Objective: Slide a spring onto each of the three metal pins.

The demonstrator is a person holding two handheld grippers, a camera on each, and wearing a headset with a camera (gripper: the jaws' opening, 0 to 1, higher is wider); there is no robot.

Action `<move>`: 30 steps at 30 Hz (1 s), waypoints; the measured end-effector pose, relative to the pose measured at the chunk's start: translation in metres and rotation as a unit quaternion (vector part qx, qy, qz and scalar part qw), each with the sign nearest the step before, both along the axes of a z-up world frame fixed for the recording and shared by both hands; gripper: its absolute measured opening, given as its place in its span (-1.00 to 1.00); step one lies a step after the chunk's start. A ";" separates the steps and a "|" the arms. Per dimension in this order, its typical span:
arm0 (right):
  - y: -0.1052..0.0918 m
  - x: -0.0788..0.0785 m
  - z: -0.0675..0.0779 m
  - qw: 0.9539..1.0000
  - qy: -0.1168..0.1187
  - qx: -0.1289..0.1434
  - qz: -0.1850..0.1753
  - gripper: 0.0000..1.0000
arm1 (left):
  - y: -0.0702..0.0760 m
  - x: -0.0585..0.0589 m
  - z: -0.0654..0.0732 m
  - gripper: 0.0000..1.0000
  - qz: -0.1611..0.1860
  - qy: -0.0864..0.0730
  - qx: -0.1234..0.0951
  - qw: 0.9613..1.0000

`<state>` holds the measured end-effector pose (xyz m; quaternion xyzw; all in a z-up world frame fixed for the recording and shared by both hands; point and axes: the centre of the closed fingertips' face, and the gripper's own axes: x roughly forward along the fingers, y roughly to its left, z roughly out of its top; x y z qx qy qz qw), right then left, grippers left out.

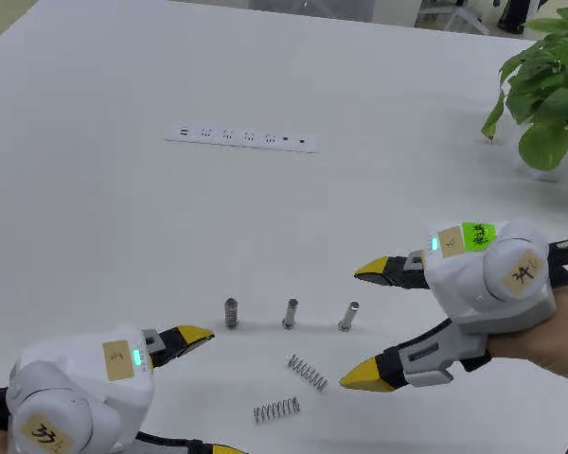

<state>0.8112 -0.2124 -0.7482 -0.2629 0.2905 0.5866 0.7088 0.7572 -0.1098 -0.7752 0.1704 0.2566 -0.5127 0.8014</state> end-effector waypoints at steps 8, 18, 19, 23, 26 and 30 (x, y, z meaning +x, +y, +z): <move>-0.026 -0.007 -0.005 0.999 0.007 0.021 -0.031 0.55 | -0.010 0.003 -0.023 0.09 -0.021 0.019 0.045 0.999; -0.047 -0.022 -0.015 0.998 0.018 0.039 -0.051 0.62 | -0.021 -0.002 -0.058 -0.30 -0.053 0.046 0.100 0.993; -0.049 -0.023 -0.017 0.998 0.019 0.040 -0.053 0.64 | -0.023 -0.003 -0.062 -0.32 -0.056 0.049 0.104 0.992; -0.054 -0.027 -0.020 0.997 0.021 0.044 -0.059 0.66 | -0.024 -0.002 -0.075 -0.40 -0.060 0.054 0.120 0.989; -0.058 -0.029 -0.023 0.997 0.024 0.048 -0.063 0.68 | -0.027 -0.001 -0.079 -0.47 -0.064 0.057 0.131 0.988; -0.060 -0.032 -0.026 0.996 0.021 0.054 -0.063 0.70 | -0.029 -0.001 -0.086 -0.51 -0.065 0.062 0.139 0.986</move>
